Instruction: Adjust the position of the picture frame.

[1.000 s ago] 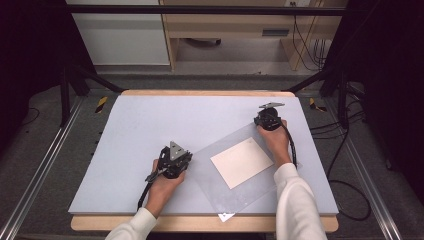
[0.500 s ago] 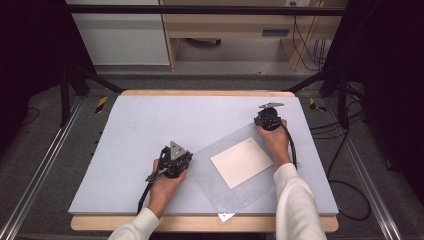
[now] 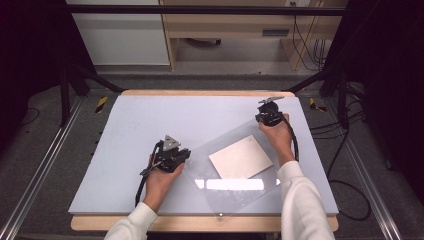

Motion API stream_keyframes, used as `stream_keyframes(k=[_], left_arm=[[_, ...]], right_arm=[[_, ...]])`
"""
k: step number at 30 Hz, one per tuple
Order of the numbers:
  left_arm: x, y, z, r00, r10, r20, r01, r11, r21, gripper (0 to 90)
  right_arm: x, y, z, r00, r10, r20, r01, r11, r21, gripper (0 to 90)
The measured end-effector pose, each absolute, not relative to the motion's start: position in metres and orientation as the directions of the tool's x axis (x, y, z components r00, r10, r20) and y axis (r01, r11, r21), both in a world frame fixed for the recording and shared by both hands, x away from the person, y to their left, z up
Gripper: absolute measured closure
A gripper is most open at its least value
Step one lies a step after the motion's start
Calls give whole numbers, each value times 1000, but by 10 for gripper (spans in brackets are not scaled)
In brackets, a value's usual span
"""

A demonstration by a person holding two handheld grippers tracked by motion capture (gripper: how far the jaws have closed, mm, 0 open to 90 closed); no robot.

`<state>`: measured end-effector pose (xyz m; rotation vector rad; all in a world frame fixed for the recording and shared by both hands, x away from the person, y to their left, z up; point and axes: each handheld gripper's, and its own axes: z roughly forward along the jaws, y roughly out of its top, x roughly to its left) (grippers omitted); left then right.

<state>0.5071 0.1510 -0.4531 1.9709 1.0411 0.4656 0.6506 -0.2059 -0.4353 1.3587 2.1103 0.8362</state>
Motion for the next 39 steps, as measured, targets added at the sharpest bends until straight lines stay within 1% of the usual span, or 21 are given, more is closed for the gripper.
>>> stream_keyframes(k=[2, 4, 5, 10, 17, 20, 24, 30, 39], left_arm=[[508, 156, -447, 579, 813, -62, 505, -298, 810, 820], [509, 162, -440, 576, 816, -46, 498, -306, 811, 817], [509, 165, -436, 583, 811, -41, 494, -314, 811, 817], [511, 183, -419, 602, 798, -22, 488, -346, 801, 818], [512, 209, -394, 647, 762, -11, 479, -396, 783, 816], [512, 217, -385, 666, 746, 8, 463, -422, 780, 816], [513, 223, -379, 697, 717, 34, 451, -474, 756, 817], [525, 232, -384, 701, 713, 11, 478, -481, 735, 823], [562, 236, -394, 717, 697, -13, 501, -501, 706, 822]], right_arm=[[644, -201, -422, -392, 916, -85, 623, 332, 709, 860], [639, -197, -413, -394, 914, -92, 622, 339, 706, 860], [639, -197, -413, -394, 914, -92, 622, 339, 706, 860], [620, -184, -391, -401, 909, -110, 616, 357, 702, 860], [601, -171, -378, -410, 906, -109, 606, 360, 709, 860], [592, -167, -375, -408, 907, -101, 603, 351, 716, 860], [577, -163, -374, -398, 913, -92, 605, 336, 721, 860], [559, -159, -384, -381, 922, -72, 626, 315, 713, 860], [559, -155, -398, -362, 929, -74, 651, 309, 694, 860]])
